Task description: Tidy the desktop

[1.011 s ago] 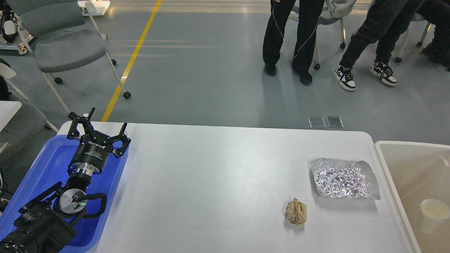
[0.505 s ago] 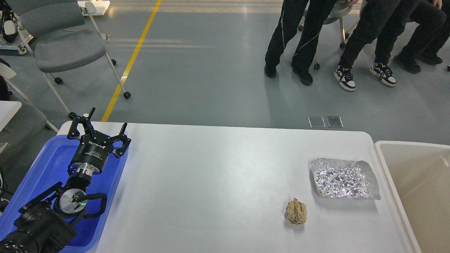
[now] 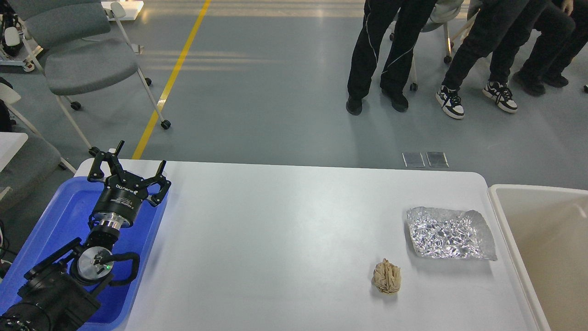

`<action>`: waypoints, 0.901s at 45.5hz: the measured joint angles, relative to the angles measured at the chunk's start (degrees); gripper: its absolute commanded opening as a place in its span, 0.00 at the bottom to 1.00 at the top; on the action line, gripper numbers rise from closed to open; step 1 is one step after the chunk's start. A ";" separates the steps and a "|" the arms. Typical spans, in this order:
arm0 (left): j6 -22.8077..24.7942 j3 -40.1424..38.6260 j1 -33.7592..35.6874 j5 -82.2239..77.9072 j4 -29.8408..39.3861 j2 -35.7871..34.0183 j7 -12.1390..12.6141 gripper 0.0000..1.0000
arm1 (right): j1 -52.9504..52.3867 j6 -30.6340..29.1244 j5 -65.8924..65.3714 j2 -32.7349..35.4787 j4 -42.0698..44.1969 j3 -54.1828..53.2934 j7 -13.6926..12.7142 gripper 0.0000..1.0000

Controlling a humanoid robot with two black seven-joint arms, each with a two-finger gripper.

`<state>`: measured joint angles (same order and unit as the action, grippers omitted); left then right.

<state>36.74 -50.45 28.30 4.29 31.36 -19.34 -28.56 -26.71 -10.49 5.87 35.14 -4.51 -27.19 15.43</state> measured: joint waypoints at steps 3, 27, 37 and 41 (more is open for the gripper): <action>0.00 0.00 0.00 0.01 0.00 0.00 0.00 1.00 | 0.63 -1.01 -0.22 1.21 -3.82 -3.69 0.18 1.00; 0.00 0.00 0.00 0.01 -0.02 0.00 0.00 1.00 | 13.55 -3.63 -3.61 0.45 -38.48 -34.04 0.45 1.00; 0.00 0.00 0.00 0.01 -0.01 0.00 0.00 1.00 | 15.87 -3.71 -13.56 -6.72 -44.90 -45.33 0.70 1.00; 0.00 0.00 0.00 -0.01 0.00 0.00 0.00 1.00 | 16.32 -3.71 -18.15 -9.94 -46.78 -49.05 1.08 1.00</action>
<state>36.74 -50.45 28.30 4.28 31.36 -19.34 -28.56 -10.40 -14.20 -12.28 25.19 -51.30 -76.24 16.51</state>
